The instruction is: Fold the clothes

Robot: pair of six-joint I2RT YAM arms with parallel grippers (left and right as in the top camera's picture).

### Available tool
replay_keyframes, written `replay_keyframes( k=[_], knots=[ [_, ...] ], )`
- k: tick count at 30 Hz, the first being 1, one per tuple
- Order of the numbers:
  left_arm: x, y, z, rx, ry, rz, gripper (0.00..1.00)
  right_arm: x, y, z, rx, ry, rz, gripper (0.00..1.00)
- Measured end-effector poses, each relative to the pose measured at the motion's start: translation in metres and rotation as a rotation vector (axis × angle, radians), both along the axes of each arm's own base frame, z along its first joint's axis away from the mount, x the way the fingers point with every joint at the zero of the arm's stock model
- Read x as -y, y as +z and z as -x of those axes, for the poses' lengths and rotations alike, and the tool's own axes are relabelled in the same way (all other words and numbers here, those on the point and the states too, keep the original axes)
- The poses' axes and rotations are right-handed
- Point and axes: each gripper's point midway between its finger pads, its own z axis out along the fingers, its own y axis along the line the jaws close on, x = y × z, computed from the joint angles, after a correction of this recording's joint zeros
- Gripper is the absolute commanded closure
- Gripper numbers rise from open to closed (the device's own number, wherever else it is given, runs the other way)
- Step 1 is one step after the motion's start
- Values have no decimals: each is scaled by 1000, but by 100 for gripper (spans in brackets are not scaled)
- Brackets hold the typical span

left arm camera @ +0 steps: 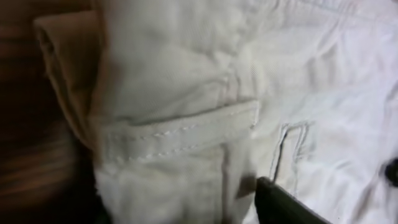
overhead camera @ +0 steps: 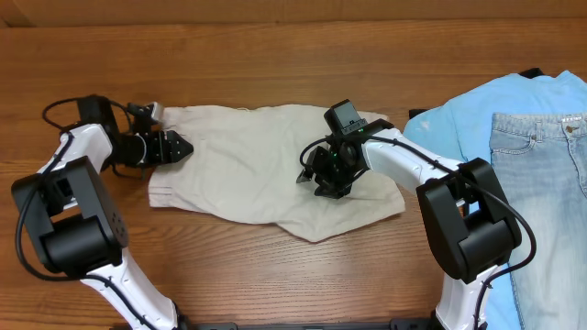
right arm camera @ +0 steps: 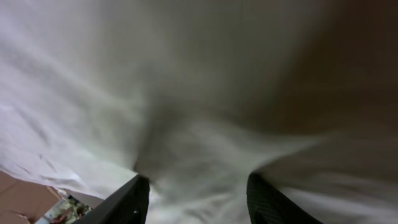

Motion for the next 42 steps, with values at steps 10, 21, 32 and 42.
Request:
replay_keyframes(
  k=[10,21,32,42],
  knots=[
    [23,-5,38,-260,4,126,96,1,0,1,-12,-15,7,63],
    [-50,100,13,-416,132,-151,96,29,9,23,-57,94,112,39],
    [-5,189,-13,-225,88,-302,96,57,46,-13,86,89,140,32],
    [120,185,-4,-230,-82,-404,96,144,45,-47,69,-123,171,30]
  ],
)
